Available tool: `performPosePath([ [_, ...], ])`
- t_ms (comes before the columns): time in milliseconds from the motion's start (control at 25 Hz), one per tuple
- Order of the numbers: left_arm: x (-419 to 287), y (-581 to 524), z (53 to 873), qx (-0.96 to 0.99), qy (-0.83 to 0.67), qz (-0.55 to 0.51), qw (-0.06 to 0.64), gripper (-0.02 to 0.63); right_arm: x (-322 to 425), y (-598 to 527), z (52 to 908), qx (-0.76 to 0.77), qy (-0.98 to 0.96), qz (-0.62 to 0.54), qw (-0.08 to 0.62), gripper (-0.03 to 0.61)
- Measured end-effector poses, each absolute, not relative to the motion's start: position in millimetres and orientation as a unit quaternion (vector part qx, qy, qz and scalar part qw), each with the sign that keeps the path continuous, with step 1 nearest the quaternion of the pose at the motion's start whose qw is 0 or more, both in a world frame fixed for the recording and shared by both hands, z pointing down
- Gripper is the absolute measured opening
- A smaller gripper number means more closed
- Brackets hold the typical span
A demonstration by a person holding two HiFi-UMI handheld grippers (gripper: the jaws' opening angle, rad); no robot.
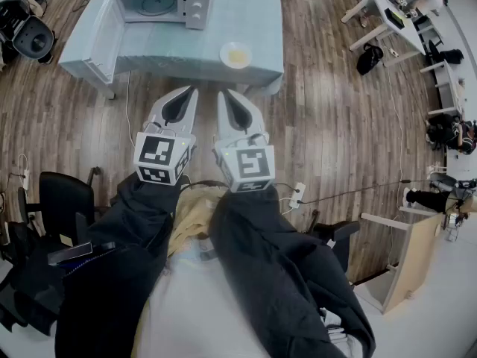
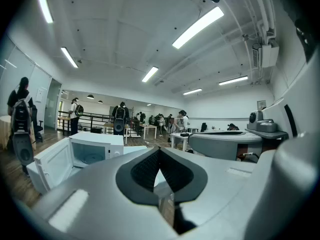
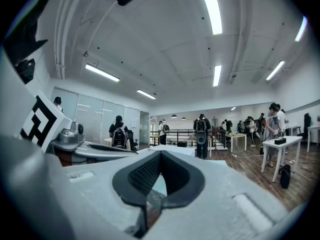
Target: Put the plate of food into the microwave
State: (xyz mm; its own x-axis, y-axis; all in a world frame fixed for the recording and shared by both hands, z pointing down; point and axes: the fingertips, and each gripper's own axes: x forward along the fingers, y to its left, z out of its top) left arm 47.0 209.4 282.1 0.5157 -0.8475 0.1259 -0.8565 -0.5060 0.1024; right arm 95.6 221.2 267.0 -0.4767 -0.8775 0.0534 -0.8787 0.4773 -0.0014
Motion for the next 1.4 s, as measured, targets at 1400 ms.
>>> performPosePath([
  [1400, -31, 210, 338, 0.869, -0.468, 0.054, 0.149, -0.002, 18, 225, 331, 0.511, -0.854, 0.067, 0.071, -0.003],
])
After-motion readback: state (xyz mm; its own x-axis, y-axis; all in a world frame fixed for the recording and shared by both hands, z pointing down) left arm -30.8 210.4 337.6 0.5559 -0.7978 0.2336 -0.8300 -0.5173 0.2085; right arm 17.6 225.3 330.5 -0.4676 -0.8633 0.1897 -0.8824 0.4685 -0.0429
